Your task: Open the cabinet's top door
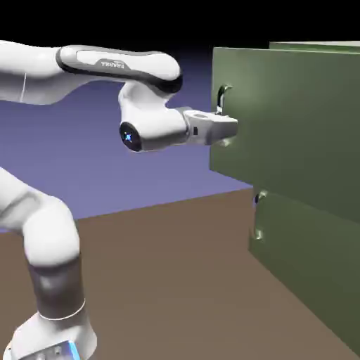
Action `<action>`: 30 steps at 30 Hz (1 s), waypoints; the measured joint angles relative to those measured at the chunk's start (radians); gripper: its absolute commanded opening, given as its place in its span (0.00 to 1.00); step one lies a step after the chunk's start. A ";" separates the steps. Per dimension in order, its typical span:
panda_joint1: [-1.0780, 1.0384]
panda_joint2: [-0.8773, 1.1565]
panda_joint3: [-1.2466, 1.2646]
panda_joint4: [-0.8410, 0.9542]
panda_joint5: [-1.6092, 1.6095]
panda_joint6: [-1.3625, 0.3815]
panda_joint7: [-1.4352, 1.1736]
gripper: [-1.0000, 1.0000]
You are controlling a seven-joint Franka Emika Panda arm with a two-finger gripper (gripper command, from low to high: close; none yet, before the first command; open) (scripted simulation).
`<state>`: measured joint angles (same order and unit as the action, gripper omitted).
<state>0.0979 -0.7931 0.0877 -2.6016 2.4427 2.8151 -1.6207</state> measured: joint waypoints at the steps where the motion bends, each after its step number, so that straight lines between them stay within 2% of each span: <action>1: 0.027 -0.026 -0.028 -0.020 -0.044 0.002 0.024 0.00; 10: 0.219 -0.253 -0.235 -0.162 -0.435 0.051 0.252 0.00; 17: 0.248 -0.397 -0.312 -0.251 -0.740 0.038 0.479 0.00; 23: 0.158 -0.506 -0.365 -0.321 -1.003 -0.088 0.683 0.00; 30: -0.013 -0.616 -0.513 -0.356 -1.299 -0.364 0.846 0.00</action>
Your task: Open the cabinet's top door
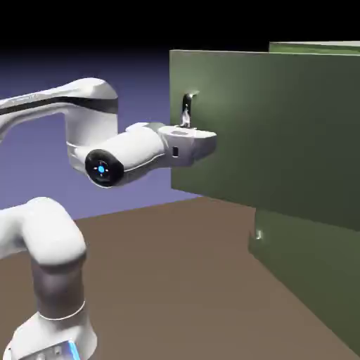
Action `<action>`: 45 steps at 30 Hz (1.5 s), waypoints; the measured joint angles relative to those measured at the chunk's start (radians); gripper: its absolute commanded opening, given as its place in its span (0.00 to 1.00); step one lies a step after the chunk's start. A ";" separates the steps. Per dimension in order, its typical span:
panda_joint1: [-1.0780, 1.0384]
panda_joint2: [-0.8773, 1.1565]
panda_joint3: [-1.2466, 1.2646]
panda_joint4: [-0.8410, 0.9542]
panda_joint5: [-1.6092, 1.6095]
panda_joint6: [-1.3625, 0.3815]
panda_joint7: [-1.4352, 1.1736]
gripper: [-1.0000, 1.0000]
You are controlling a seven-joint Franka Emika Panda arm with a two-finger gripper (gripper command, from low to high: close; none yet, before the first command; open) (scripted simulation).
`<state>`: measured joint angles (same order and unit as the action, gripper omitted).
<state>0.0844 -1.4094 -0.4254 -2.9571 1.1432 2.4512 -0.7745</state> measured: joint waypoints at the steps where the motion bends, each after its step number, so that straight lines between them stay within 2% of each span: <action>1: -0.022 -0.009 -0.029 0.003 -0.039 -0.044 0.013 0.00; 8: -0.122 -0.017 -0.256 0.082 -0.285 -0.348 0.063 0.00; 15: -0.081 0.040 -0.494 0.276 -0.490 -0.653 0.077 0.00; 28: 0.230 0.099 -0.777 0.748 -0.685 -1.091 0.119 0.00; 45: 0.681 0.068 -0.938 1.364 -0.755 -1.523 0.235 0.00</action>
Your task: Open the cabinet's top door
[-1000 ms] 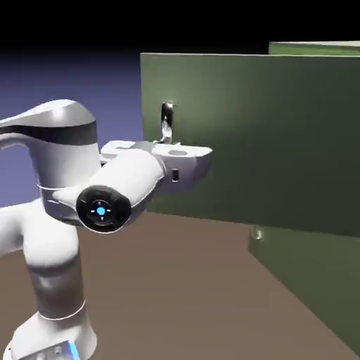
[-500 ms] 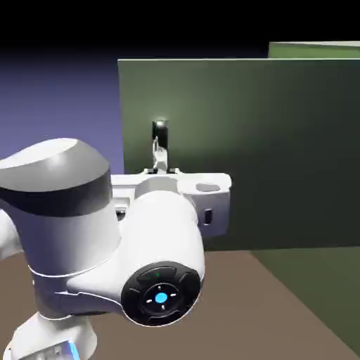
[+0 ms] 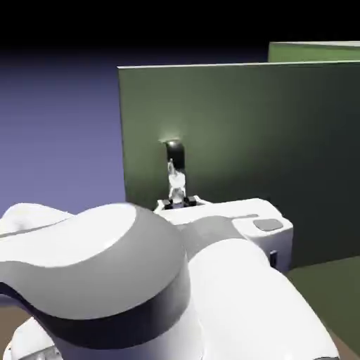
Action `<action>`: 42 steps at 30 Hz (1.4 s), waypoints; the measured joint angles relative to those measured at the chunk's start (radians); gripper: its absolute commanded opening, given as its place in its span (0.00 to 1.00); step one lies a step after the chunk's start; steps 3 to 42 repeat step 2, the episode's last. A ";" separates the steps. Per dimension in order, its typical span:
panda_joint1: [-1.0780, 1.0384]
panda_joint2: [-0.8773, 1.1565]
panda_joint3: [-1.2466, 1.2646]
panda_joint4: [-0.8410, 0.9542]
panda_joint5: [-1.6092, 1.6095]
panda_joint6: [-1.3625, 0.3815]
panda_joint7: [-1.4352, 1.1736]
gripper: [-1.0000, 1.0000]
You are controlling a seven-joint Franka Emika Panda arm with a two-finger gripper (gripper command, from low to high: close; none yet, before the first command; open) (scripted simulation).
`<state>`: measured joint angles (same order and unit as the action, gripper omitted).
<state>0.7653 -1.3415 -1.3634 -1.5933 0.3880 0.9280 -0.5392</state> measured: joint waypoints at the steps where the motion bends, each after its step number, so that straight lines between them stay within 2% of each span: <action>1: 0.026 -0.003 -0.005 0.036 0.000 -0.023 0.009 0.00; 42: 0.051 -0.006 -0.010 0.072 0.001 -0.045 0.019 0.00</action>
